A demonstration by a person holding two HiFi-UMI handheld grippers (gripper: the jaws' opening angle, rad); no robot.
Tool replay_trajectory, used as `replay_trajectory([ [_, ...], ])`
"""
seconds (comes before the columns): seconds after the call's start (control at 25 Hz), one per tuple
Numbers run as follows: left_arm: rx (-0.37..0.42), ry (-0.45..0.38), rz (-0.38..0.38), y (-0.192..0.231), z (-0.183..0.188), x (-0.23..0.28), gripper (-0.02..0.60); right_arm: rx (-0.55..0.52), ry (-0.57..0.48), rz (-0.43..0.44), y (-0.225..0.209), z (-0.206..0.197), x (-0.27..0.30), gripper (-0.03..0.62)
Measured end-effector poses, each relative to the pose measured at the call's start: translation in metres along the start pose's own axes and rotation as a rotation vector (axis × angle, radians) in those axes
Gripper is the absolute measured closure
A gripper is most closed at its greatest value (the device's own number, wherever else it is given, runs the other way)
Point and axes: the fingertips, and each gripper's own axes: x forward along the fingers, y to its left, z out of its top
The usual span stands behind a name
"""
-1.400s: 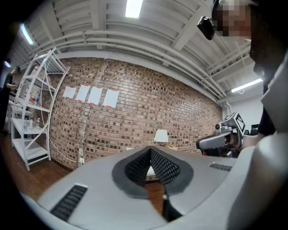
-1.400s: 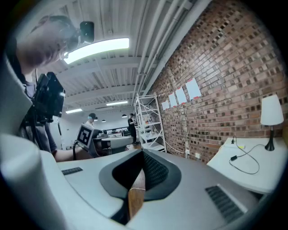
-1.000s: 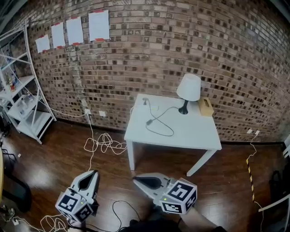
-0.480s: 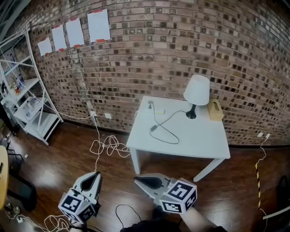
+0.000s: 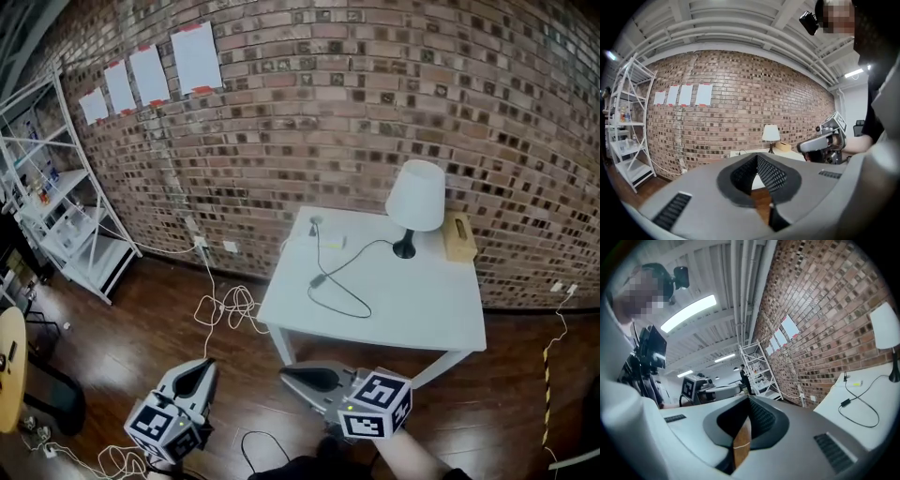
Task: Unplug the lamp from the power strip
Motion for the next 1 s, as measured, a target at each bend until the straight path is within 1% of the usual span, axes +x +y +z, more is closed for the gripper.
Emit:
replay_trajectory([
  [0.08, 0.01, 0.005, 0.003, -0.004, 0.005, 0.016, 0.584, 0.039, -0.033, 0.028, -0.014, 0.011, -0.009, 0.593],
  [0.2, 0.029, 0.017, 0.005, -0.011, 0.013, 0.038, 0.583, 0.018, -0.033, 0.008, -0.04, 0.019, -0.022, 0.592],
  [0.28, 0.043, 0.028, 0.014, -0.013, 0.018, 0.05, 0.583, 0.024, -0.035, 0.006, -0.054, 0.021, -0.028, 0.592],
  [0.48, 0.079, 0.048, 0.058, -0.009, 0.02, 0.073, 0.584, 0.11, -0.06, 0.018, -0.082, 0.018, -0.039, 0.594],
  [0.56, 0.092, 0.047, 0.068, -0.007, 0.02, 0.079, 0.583, 0.125, -0.061, 0.02, -0.088, 0.017, -0.041, 0.594],
  [0.64, 0.099, 0.051, 0.065, -0.008, 0.021, 0.085, 0.583, 0.128, -0.063, 0.023, -0.092, 0.017, -0.044, 0.592],
  [0.76, 0.088, 0.055, 0.055, -0.012, 0.019, 0.094, 0.584, 0.145, -0.078, 0.024, -0.098, 0.02, -0.048, 0.594],
  [0.88, 0.088, 0.042, 0.036, -0.014, 0.019, 0.104, 0.583, 0.165, -0.093, 0.023, -0.104, 0.023, -0.051, 0.594],
  [1.0, 0.094, 0.025, 0.021, -0.009, 0.023, 0.112, 0.583, 0.146, -0.089, 0.006, -0.109, 0.026, -0.048, 0.593],
])
